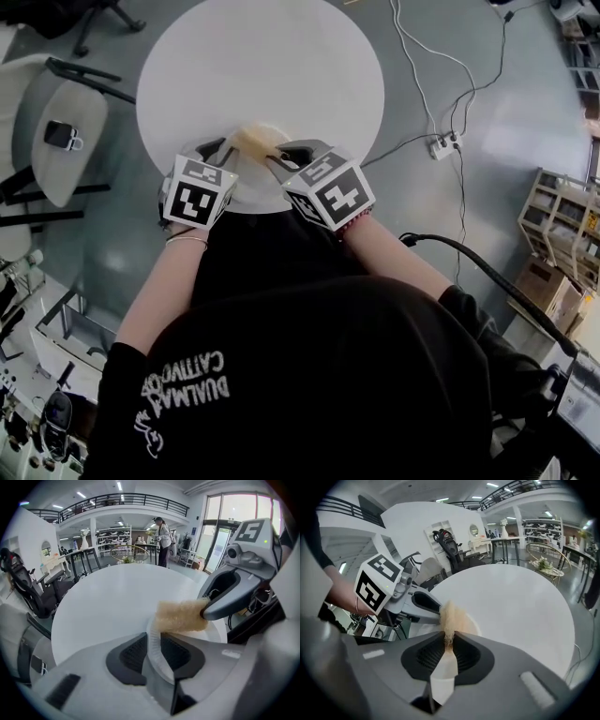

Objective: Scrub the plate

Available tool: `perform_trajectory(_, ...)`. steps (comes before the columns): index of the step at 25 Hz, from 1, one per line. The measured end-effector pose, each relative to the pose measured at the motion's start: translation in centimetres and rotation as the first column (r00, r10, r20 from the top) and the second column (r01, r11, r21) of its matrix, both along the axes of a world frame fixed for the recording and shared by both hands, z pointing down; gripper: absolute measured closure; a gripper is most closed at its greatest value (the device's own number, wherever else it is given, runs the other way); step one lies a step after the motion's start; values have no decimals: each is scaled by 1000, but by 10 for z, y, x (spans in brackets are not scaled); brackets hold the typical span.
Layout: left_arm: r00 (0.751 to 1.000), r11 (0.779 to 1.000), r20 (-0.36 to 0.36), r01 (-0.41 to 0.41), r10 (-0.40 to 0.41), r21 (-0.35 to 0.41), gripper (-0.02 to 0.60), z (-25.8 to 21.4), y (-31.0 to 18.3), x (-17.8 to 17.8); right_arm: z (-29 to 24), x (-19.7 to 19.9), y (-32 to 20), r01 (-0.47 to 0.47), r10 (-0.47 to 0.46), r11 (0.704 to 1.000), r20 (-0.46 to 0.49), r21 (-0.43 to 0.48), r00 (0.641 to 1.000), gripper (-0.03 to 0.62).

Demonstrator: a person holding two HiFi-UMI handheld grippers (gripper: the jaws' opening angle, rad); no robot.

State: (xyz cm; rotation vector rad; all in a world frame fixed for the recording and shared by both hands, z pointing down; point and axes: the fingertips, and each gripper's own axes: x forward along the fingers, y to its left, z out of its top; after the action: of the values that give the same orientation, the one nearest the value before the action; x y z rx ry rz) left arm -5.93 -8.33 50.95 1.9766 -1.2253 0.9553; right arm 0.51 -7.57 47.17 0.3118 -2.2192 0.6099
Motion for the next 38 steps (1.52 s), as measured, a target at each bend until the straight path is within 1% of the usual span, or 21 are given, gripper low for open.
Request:
perform_trajectory(2,1000,1000,4,0,0,0,488,0,0,-1,4,-3,3,18,-18,1000,-8,8,1000,537)
perform_trajectory(5,1000,1000,15,-7,7,0,488,1,-1,-1,10,-1,1,13,-13,1000,-36,10,999,536)
perform_trajectory(12,1000,1000,10,-10,10,-14,486,1,-1,3,15,18,-6,5,-3,1000,-117,24,993,536)
perform_trajectory(15,1000,1000,8,-9,9,-4,487,0,-2,3,15,26,-7,-4,8,1000,-132,26,991,536)
perform_trajectory(19,1000,1000,6,-8,7,10,486,2,3,-4,15,28,-2,0,7,999,-152,47,988,536)
perform_trajectory(30,1000,1000,-11,9,-9,13,488,6,2,-5,17,50,-1,-67,69,998,-157,17,985,536)
perform_trajectory(36,1000,999,-19,21,-21,28,488,5,1,-5,18,62,3,-103,102,995,-166,1,981,536)
perform_trajectory(38,1000,1000,-22,15,-14,23,488,5,0,-5,18,65,3,-128,123,991,-163,-23,979,536)
